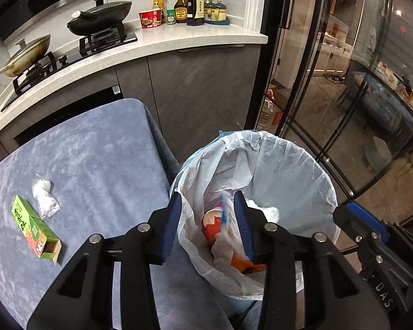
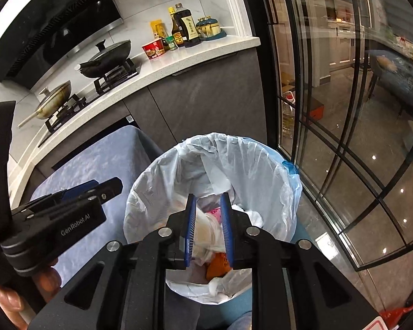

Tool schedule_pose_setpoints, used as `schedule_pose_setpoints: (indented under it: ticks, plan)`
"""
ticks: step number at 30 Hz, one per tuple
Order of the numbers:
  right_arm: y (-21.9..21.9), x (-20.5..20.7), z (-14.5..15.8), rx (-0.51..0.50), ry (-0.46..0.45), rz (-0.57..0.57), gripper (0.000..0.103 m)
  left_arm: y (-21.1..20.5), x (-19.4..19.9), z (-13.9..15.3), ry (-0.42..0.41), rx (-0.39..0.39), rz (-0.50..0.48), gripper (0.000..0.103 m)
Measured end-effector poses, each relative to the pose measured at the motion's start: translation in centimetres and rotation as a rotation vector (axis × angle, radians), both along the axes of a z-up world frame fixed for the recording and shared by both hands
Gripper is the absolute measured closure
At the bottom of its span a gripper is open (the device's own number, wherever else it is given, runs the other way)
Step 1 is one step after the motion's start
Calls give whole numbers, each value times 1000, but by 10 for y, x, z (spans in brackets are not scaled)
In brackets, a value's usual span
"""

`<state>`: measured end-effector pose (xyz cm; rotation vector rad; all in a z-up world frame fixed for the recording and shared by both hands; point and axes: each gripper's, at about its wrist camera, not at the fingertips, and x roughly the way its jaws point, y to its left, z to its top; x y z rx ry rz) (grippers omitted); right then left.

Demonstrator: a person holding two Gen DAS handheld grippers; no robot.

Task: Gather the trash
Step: 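Carry the packet and tube over the bin and open both tools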

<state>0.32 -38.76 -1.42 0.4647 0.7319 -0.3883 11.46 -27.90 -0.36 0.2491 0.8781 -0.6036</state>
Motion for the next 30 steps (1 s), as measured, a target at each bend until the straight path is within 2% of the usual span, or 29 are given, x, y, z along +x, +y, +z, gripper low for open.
schedule_pose_setpoints:
  ticks: [12, 25, 27, 30]
  plan:
    - [21, 3, 10, -3, -19, 41, 84, 22, -1, 6, 3, -24, 31, 66]
    - [71, 21, 16, -18, -10, 140, 83, 93, 14, 8, 29, -41, 164, 64]
    - [80, 24, 16, -20, -8, 154, 83, 107, 19, 6, 36, -43, 192, 61]
    - [93, 29, 15, -23, -3, 177, 79, 129, 24, 4, 28, -34, 251, 45]
